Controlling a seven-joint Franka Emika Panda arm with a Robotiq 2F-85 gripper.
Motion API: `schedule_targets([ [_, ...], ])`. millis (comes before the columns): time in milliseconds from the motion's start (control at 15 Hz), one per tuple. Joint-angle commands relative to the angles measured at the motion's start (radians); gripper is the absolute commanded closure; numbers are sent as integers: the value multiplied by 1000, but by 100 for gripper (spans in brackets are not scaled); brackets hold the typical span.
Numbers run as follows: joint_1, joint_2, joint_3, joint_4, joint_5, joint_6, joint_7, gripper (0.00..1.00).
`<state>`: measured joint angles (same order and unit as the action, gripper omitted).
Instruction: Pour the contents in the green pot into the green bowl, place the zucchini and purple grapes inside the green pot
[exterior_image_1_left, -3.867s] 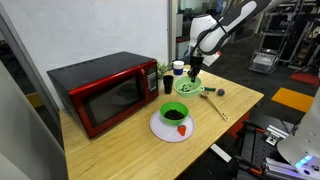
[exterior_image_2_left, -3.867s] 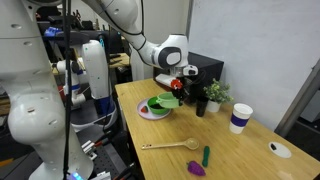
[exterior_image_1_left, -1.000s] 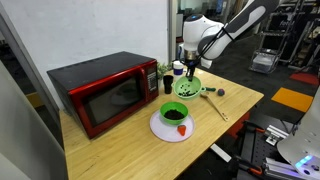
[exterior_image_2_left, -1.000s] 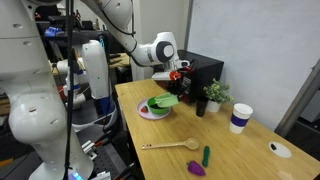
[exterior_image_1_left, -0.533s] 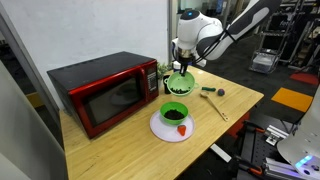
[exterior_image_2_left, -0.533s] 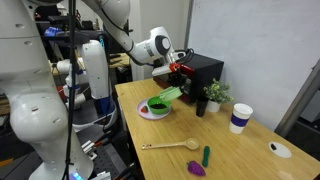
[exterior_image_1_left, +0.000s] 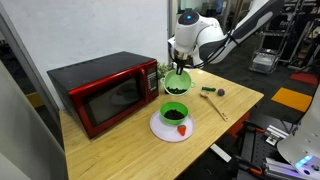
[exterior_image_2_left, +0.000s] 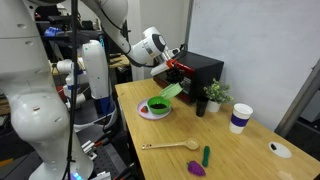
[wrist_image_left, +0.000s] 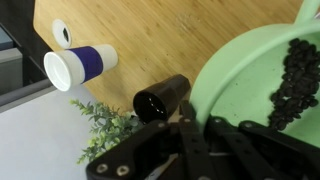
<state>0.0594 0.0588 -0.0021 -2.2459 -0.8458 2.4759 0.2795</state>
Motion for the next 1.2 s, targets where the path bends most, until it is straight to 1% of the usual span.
schedule_targets([
  [0,10,10,13,17,-133,-5,97,98],
  [200,20,8,24,16,-206,-14,152,98],
  [667,38,-4,56,11,-335,-47,230,98],
  [1133,53,-19,80,-10,-473,-70,266,98],
])
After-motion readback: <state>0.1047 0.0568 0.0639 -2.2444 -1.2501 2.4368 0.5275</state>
